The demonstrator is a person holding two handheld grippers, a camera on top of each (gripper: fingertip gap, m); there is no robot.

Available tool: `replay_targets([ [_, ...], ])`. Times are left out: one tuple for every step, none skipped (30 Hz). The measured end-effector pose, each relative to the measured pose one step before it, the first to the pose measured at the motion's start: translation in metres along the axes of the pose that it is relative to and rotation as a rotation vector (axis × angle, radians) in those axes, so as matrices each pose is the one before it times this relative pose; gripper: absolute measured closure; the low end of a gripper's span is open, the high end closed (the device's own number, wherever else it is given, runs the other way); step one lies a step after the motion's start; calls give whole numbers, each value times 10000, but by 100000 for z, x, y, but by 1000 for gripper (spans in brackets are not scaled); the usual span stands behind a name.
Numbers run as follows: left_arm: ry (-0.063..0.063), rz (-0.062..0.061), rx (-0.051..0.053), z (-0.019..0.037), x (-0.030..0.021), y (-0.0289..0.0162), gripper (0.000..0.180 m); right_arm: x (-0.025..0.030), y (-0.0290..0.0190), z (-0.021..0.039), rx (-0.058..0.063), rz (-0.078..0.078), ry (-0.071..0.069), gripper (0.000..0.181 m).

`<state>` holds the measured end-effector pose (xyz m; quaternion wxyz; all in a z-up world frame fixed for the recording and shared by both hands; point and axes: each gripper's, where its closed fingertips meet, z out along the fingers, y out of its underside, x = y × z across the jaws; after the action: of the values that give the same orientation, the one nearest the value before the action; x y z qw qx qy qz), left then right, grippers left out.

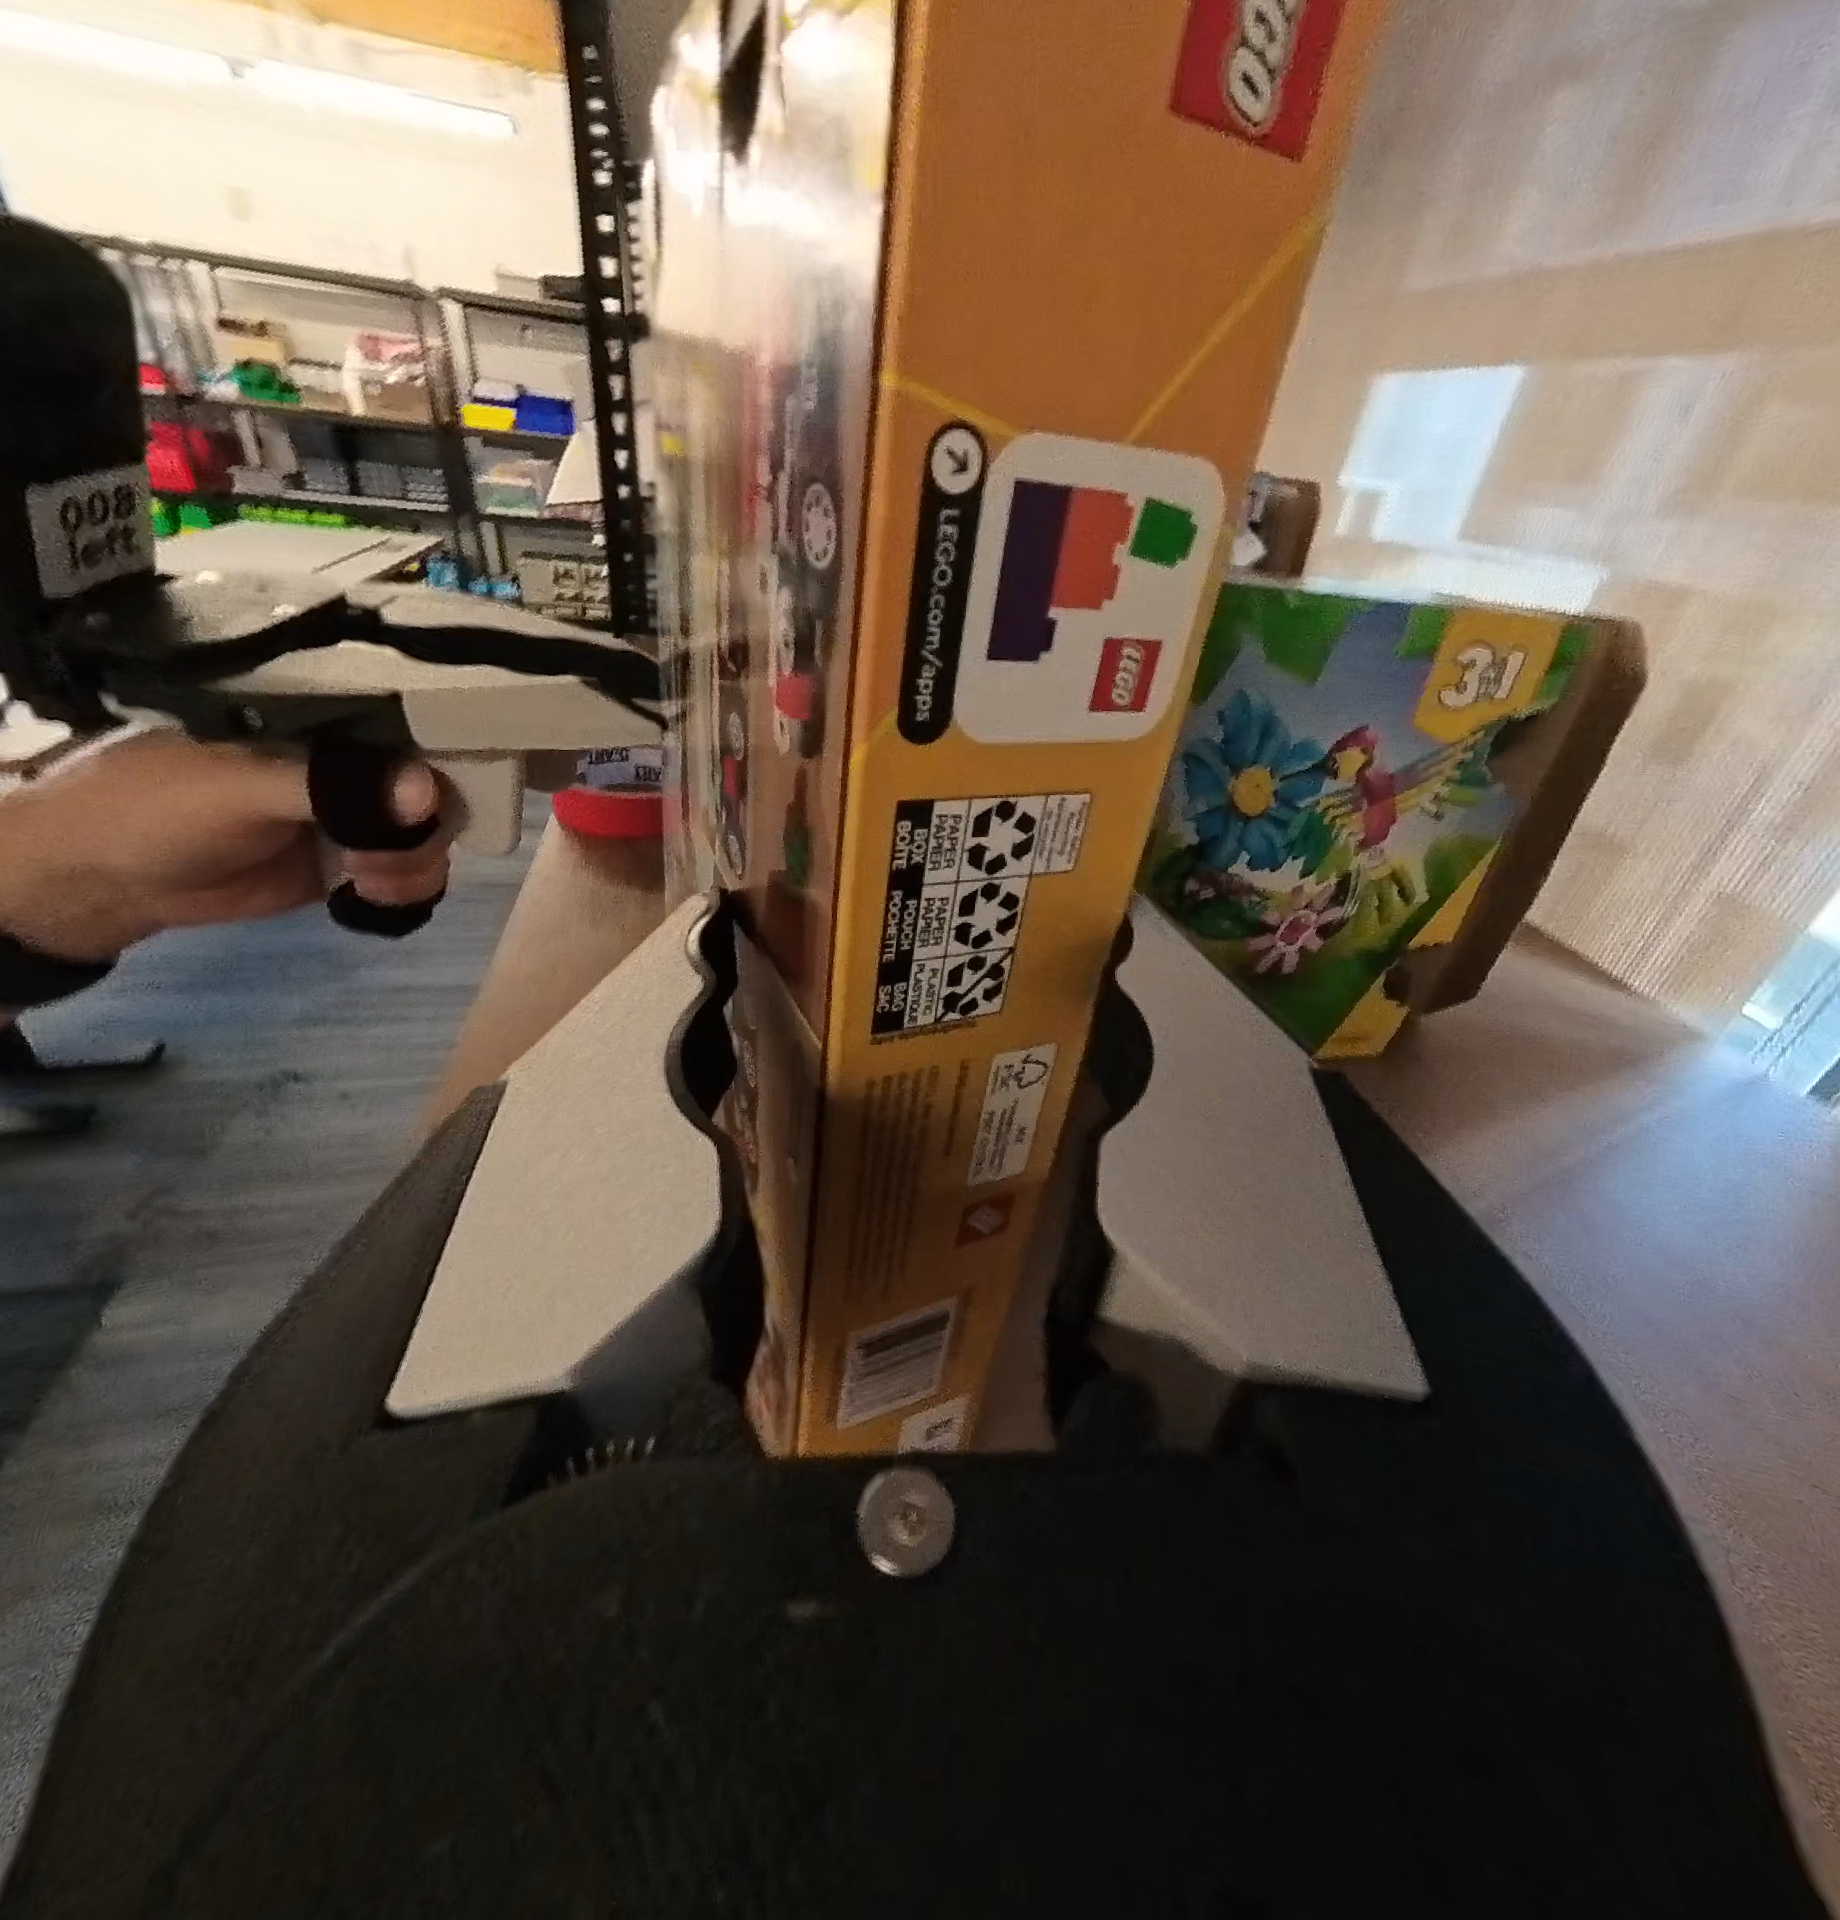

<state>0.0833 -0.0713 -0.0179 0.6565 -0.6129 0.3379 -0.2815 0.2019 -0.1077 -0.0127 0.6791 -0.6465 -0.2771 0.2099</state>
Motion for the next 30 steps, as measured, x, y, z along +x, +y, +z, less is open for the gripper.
replay_targets([
  [37,-377,105,-227,-241,-53,151,-104,106,188,-78,228,147,113],
  [81,-392,145,-365,-124,-34,150,-8,117,54,-67,-38,204,112],
  [-13,-335,80,-574,-237,106,147,261,177,-47,-90,-217,412,106],
  [-108,-243,10,-828,-393,257,144,321,234,-136,-146,-280,472,94],
  [-155,-185,-13,-1155,-517,423,141,24,171,-244,-130,-212,306,83],
  [-163,-120,-3,-1482,-592,556,140,-37,72,-441,-84,-95,298,76],
  [-237,-31,12,-1724,-812,685,140,63,-136,-625,57,-48,366,72],
  [-325,78,-13,-1865,-1118,834,140,176,-251,-826,97,-24,463,72],
  [-396,165,-123,-1869,-1442,1026,141,14,-375,-1122,108,-28,424,72],
  [-430,263,-286,-1764,-1712,1252,141,-359,-593,-1409,236,-185,290,73],
  [-491,322,-396,-1554,-1996,1394,140,-659,-696,-1555,305,-362,206,75],
  [-467,363,-381,-1248,-2053,1317,140,-911,-557,-1528,239,-450,102,81],
  [-294,417,-329,-860,-1770,1149,140,-1189,-237,-1397,101,-440,-29,90],
  [-94,460,-259,-468,-1384,898,139,-1359,33,-1170,45,-402,-113,98],
  [-11,529,-136,-130,-1134,511,137,-1449,282,-885,-9,-311,-147,105],
  [100,668,-24,145,-836,179,136,-1454,486,-550,-85,-107,-143,110],
  [213,801,15,328,-562,-43,134,-1541,625,-205,-142,144,-217,114],
  [232,814,18,487,-516,-137,134,-1551,743,121,-217,323,-218,115],
  [395,711,1,650,-306,-146,133,-1532,722,406,-221,309,-185,114],
  [556,574,-4,754,-124,-133,132,-1473,620,633,-160,221,-110,114],
  [572,482,7,785,-134,-79,132,-1303,501,849,-92,149,9,115],
  [525,449,-68,747,-195,93,131,-1178,411,1034,-78,94,80,114],
  [558,480,-171,712,-96,253,132,-1045,338,1197,-107,144,156,115],
  [414,525,-265,667,-277,413,131,-1075,196,1281,-128,232,153,114],
  [253,514,-282,633,-451,500,131,-1354,-6,1299,-40,179,12,114],
  [368,500,-250,556,-167,599,132,-1567,-139,1286,79,78,-103,114],
  [545,391,-222,463,217,648,136,-1634,-48,1325,52,13,-169,114],
  [604,147,-10,260,433,344,140,-1613,226,1303,-122,8,-219,114],
  [312,-24,182,89,81,34,141,-1470,445,1240,-272,29,-186,114],
  [168,24,221,-142,-44,-50,145,-1333,579,1080,-346,41,-125,114],
])
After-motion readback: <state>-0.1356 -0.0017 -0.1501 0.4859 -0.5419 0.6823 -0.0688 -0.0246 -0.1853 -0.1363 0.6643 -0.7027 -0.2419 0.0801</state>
